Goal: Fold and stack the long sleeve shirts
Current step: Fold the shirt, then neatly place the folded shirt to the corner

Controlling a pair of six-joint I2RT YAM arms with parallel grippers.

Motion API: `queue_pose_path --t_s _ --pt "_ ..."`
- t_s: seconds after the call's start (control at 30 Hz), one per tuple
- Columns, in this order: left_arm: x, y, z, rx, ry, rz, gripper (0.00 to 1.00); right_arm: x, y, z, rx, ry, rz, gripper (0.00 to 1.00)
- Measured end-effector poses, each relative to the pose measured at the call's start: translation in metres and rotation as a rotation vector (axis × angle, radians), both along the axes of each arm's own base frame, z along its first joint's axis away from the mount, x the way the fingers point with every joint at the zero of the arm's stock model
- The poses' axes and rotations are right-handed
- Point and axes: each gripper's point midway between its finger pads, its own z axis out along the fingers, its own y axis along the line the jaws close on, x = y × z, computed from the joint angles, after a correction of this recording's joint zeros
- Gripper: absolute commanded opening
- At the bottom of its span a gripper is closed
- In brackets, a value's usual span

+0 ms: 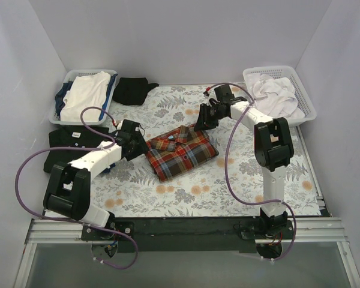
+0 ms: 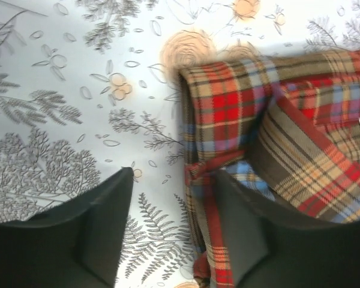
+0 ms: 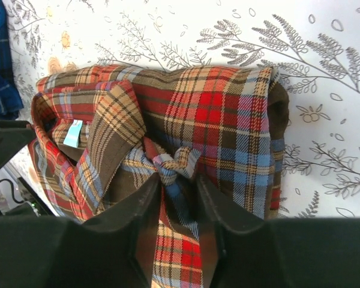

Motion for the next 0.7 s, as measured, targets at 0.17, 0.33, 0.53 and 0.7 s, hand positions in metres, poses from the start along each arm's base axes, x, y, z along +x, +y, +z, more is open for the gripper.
queue_pose_path --t_s 0.17,0.33,0.53,0.7 --pt "-0.002 0.011 0.0 0.048 0.003 0.032 0.87 0.004 -0.001 0.004 -0.01 -0.022 0.007 0.46" --pt "-0.006 0.01 0.014 0.022 -0.055 0.011 0.9 0.004 -0.004 0.008 -0.013 -0.035 0.01 0.48" --pt "-0.037 -0.013 0.011 -0.167 -0.102 -0.068 0.92 0.007 -0.015 0.043 0.004 -0.103 -0.019 0.49" --pt "-0.055 -0.031 -0.007 -0.294 -0.07 -0.101 0.93 0.012 -0.027 0.076 0.03 -0.165 -0.053 0.49"
